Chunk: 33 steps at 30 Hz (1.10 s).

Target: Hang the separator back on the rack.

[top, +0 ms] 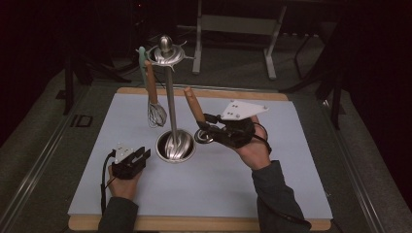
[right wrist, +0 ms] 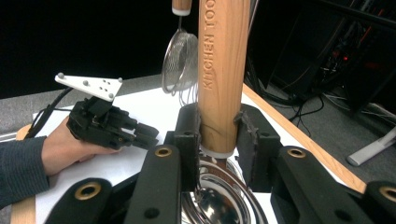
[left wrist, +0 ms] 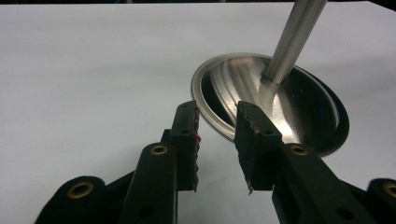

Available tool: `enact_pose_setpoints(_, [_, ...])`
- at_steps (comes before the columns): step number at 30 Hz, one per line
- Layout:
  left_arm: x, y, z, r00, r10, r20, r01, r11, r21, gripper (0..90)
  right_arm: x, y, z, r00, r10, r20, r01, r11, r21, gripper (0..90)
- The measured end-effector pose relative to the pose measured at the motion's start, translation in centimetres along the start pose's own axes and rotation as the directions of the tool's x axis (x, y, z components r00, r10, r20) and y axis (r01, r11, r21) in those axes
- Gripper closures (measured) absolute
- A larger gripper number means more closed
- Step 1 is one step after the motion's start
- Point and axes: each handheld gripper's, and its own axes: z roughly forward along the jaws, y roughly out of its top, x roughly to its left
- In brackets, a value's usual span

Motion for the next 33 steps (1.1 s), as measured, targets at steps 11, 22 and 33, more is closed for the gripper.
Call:
enact_pose_setpoints(11, [0.0, 0.0, 0.0, 1.0, 0.0, 0.0, 0.0, 1.0, 0.0, 69.7, 0.4, 0.9, 0.2, 0.9999, -0.015, -0.003, 0.015, 1.0, -0.009, 71.3])
enact_pose_setpoints(22, [0.0, 0.0, 0.0, 1.0, 0.001, 0.0, -0.001, 1.0, -0.001, 69.7, 0.4, 1.8, 0.3, 0.9999, -0.007, -0.008, 0.007, 0.999, -0.04, 71.3])
enact_pose_setpoints(33, [0.0, 0.0, 0.0, 1.0, 0.001, 0.0, -0.001, 1.0, -0.001, 69.7, 0.5, 2.8, -0.1, 0.9998, -0.022, -0.001, 0.022, 0.998, -0.052, 71.3])
